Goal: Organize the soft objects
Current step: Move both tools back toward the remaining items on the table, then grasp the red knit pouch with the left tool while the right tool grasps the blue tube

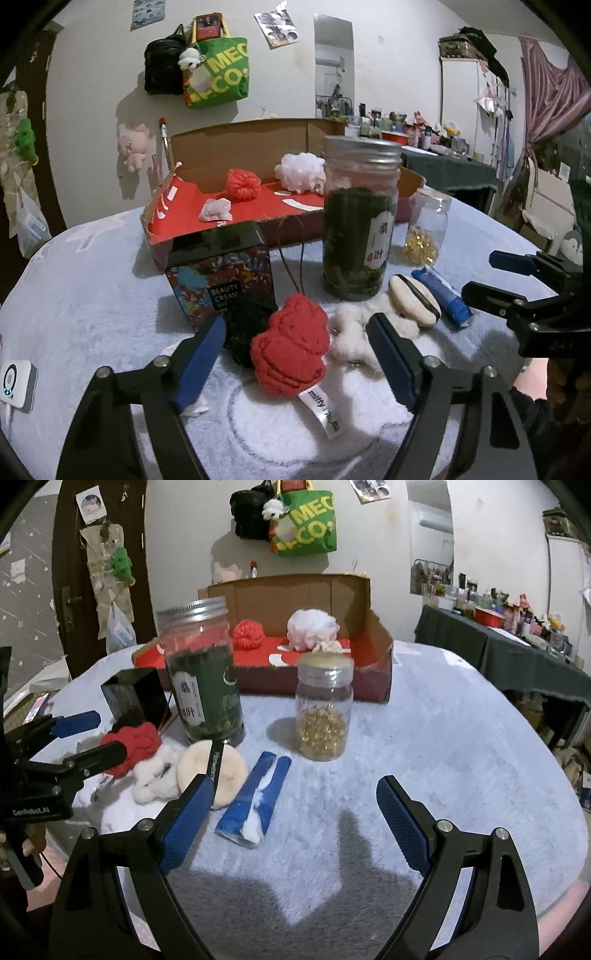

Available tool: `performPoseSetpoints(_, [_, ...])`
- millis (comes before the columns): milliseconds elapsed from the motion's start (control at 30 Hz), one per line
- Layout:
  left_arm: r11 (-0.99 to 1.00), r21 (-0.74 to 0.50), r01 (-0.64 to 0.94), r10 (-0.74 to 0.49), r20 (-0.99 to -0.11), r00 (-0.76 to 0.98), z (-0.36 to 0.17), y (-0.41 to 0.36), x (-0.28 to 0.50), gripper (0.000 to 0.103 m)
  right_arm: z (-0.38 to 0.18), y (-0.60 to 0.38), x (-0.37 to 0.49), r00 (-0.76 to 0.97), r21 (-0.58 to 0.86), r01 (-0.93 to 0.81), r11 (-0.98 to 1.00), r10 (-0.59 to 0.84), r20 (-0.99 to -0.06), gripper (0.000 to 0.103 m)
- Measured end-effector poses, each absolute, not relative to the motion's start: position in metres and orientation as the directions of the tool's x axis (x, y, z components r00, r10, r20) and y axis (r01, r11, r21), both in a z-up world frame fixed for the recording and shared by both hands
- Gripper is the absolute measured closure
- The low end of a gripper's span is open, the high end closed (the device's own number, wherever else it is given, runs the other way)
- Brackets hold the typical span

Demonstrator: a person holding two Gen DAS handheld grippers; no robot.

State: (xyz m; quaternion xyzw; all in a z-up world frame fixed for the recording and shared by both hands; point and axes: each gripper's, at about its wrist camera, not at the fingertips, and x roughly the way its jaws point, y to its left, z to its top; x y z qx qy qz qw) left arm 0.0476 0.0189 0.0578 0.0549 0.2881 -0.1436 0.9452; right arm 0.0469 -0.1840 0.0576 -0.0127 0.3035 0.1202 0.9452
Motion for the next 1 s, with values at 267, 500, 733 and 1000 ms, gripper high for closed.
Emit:
performPoseSetpoints(267, [0.944,0.057,0.325,-0.23,-0.591,0.773,0.052,0.014,0.053,0.038,0.046,-0.182,0.051,0.752,0.076,-0.265,0.961,0.256,-0.608,0.032])
performPoseSetpoints(500, [0.943,0.083,0.323,-0.214,-0.593,0.776,0.051,0.016,0.053,0.062,0.041,-0.18,0.049,0.703,0.155,-0.353,0.923,0.371,-0.606,0.079])
performPoseSetpoints(733, [0.942,0.054,0.333,-0.238,-0.591,0.771,0.058,0.016,0.05,0.063,0.052,-0.179,0.041,0.717,0.162,-0.373,0.914,0.395,-0.574,0.088])
performPoseSetpoints(1000, [0.939,0.039,0.343,-0.261,-0.571,0.778,0.067,0.016,0.045,0.064,0.058,-0.178,0.039,0.723,0.159,-0.385,0.909,0.404,-0.561,0.089])
